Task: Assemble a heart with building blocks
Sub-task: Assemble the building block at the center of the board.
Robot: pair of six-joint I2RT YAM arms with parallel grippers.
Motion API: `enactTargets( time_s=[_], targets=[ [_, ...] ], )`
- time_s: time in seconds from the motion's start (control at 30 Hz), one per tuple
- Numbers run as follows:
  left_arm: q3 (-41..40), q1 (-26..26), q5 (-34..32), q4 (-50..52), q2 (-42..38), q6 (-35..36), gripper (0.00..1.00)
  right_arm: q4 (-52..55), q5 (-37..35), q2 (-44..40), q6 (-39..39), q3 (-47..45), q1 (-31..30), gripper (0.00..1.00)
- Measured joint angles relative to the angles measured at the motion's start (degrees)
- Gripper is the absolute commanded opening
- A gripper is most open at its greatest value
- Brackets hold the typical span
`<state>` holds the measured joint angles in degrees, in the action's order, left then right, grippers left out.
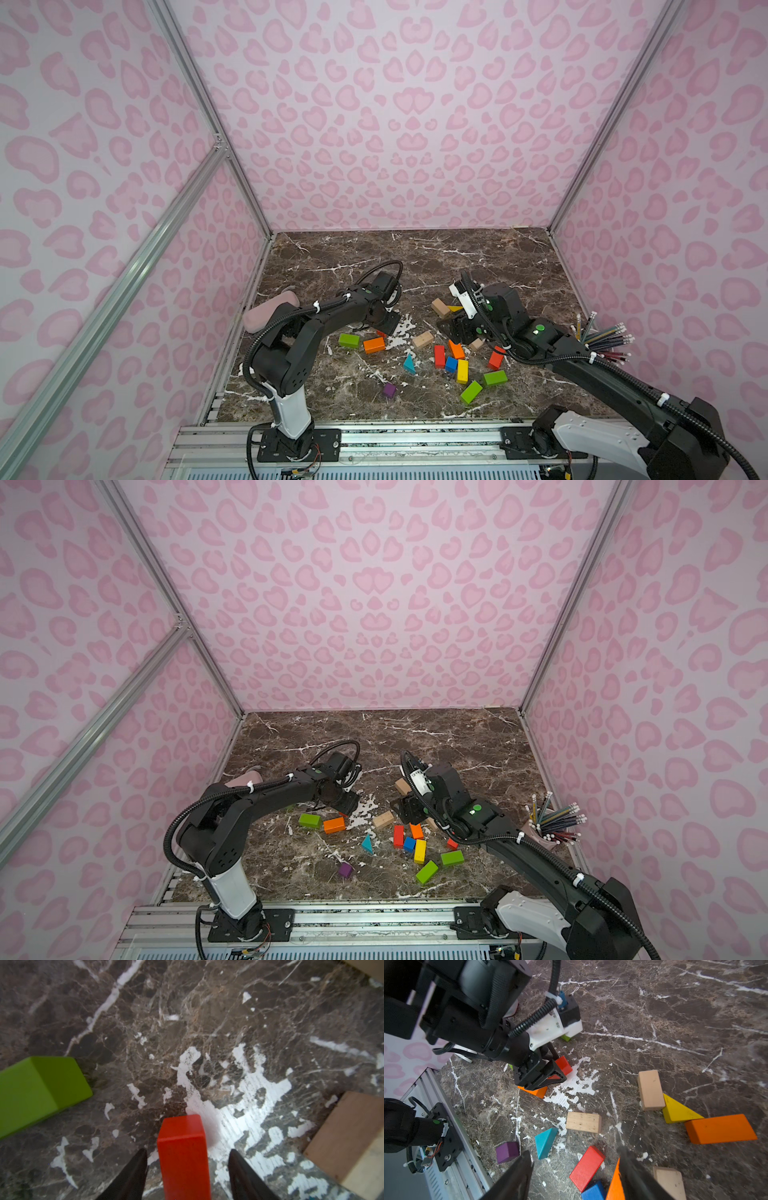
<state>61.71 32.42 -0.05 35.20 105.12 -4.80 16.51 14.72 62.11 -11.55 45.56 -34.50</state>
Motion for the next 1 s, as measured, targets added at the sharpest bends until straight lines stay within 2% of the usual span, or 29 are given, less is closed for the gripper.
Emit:
enactTargets(
  time_s=[0.23,0.33,0.73,1.0],
  targets=[
    [0.5,2.1,-2.3,0.1,0.5,0.2,0.32,0.7,0.5,-5.1,-1.6,-1.7,-0.3,0.69],
    [1.4,3.4,-3.0,0.2,0.7,0.2,0.27,0.8,1.3,-8.0,-1.9,-3.0,-0.3,0.73],
    [9.4,8.7,-3.0,0.9,6.9,1.8,0.25,4.7,3.4,-21.0,-4.0,-5.6,-0.4,0.97],
    [16.8,10.4,-2.7,2.1,11.2,4.4,0.25,9.7,2.6,-26.2,-5.4,-6.2,-0.4,0.99]
  ],
)
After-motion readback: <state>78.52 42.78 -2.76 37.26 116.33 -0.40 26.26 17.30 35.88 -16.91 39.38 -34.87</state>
